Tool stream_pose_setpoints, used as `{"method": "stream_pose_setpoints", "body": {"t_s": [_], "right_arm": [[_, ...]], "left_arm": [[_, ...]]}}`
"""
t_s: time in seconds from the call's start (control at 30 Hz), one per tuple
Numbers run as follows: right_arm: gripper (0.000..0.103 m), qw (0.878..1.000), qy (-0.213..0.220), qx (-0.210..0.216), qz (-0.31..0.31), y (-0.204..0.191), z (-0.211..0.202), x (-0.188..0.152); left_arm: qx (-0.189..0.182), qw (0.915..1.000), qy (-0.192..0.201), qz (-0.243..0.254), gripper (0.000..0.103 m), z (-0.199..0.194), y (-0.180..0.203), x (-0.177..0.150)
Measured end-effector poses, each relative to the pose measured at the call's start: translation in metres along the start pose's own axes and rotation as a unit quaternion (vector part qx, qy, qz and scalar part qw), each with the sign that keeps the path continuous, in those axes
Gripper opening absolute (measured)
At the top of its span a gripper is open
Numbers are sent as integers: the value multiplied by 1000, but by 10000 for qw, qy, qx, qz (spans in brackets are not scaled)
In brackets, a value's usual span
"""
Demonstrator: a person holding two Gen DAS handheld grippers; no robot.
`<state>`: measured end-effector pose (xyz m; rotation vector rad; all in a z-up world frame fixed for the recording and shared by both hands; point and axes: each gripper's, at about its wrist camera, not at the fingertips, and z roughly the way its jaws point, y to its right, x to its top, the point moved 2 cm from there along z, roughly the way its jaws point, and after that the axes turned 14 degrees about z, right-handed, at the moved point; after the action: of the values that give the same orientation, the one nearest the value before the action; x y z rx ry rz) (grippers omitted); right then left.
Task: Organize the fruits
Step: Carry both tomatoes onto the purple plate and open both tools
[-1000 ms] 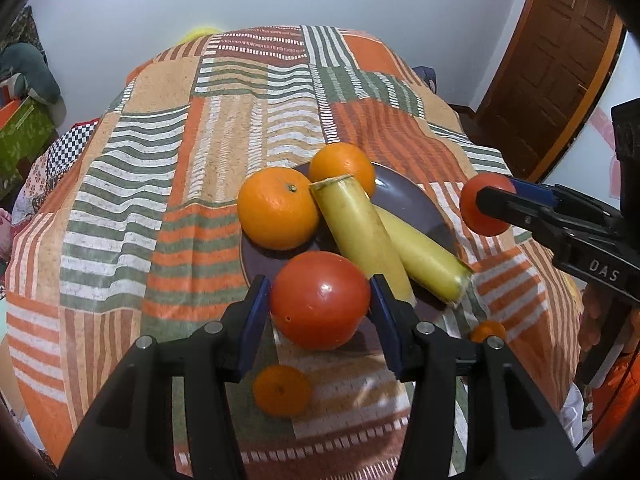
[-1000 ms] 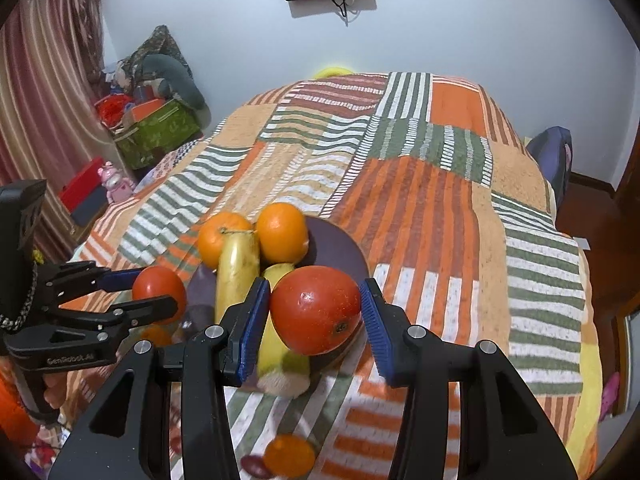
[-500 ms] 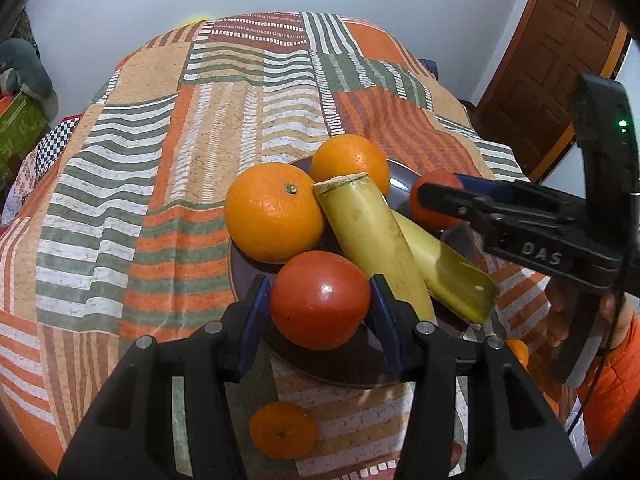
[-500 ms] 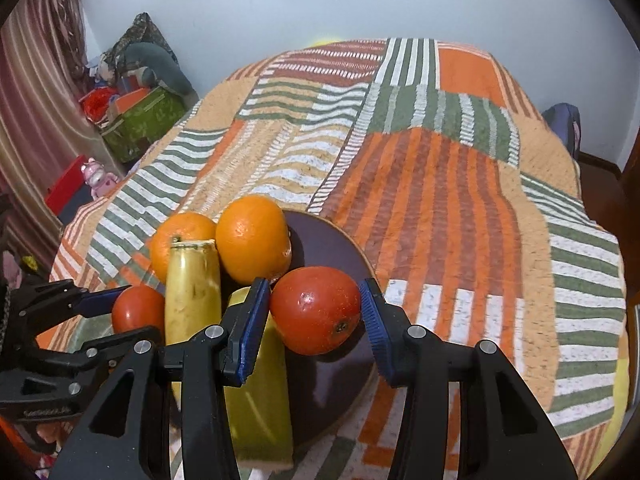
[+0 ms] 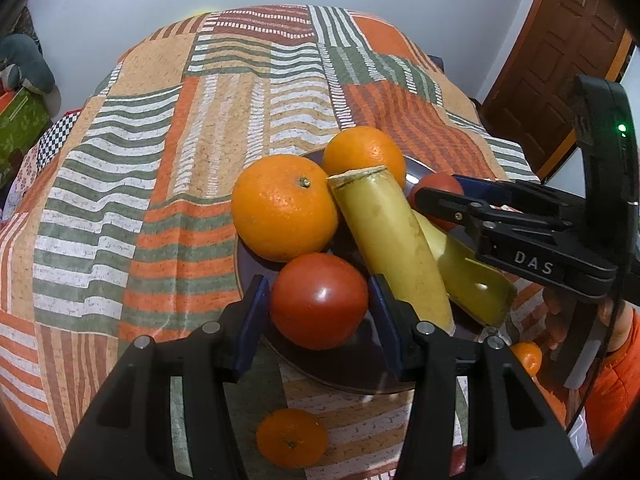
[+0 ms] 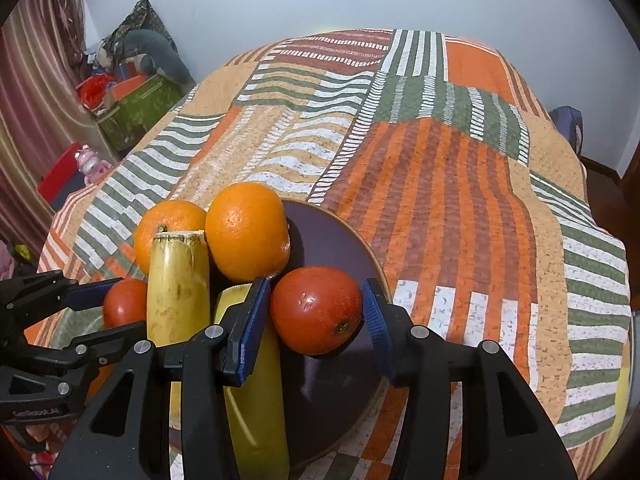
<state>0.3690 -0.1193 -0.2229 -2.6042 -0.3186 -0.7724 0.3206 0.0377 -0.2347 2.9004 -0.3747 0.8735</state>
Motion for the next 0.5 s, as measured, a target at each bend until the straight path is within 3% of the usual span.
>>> {"method": "stream_pose_setpoints", "body": {"t_s": [0.2, 0.5], "right_arm": [[55, 9999, 54, -18, -128, -5, -9, -2], [63, 9986, 434, -90, -272, -15, -50, -8]], "left_arm": [[35, 9998, 203, 29, 59, -15, 3, 4], [211, 9990, 376, 130, 59, -47, 6, -1]]}}
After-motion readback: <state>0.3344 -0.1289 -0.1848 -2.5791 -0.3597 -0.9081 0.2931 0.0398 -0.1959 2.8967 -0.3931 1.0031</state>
